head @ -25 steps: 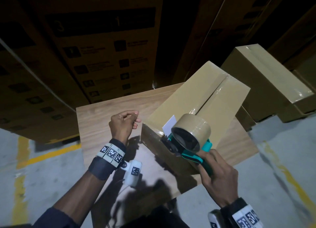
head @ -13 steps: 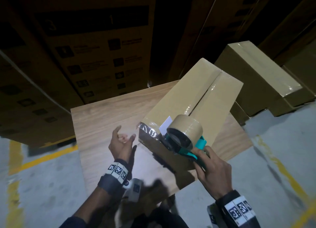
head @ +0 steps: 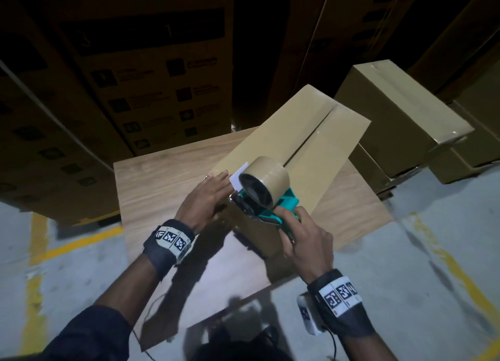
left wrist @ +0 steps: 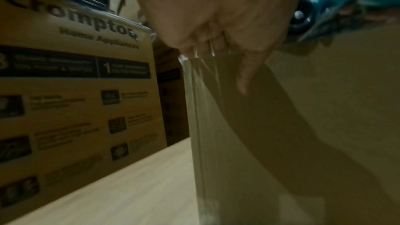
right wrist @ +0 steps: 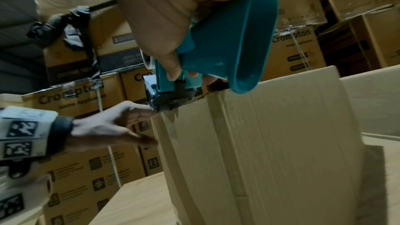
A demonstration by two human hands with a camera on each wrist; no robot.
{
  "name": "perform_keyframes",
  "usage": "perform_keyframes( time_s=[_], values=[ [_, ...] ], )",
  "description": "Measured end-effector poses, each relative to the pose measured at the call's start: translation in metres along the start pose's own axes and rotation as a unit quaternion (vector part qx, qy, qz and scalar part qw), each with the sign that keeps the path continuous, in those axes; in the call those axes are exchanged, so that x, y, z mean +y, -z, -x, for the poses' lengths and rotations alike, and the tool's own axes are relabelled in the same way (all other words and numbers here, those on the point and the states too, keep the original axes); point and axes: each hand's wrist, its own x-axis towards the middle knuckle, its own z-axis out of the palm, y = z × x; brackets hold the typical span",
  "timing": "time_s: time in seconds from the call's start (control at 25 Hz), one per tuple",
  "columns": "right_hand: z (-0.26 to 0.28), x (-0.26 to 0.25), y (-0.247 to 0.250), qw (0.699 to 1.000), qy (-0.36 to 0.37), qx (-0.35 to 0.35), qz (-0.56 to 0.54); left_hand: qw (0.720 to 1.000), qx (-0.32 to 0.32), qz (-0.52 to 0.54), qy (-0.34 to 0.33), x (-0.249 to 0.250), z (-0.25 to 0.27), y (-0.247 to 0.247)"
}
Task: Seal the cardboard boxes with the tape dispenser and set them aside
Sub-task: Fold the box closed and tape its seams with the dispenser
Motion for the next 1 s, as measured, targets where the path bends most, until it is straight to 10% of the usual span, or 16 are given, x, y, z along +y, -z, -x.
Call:
perform_keyframes(
  time_s=[0.4,0.6,1.0],
  values=[
    [0.076,0.061,0.064,0.997,-0.032,-0.059,0.033,0.998,-0.01,-0.064,0.027,0.009,-0.001,-0.009],
    [0.07,0.062,0.058,0.997,-0.01,-0.072,0.034,0.988,-0.071,-0.05,-0.132,0.077,0.002,-0.033],
    [0.168,0.126,0.103,0.997,-0.044,-0.041,0.038,0.991,-0.068,0.004,-0.111,0.079,-0.001,-0.046]
  ],
)
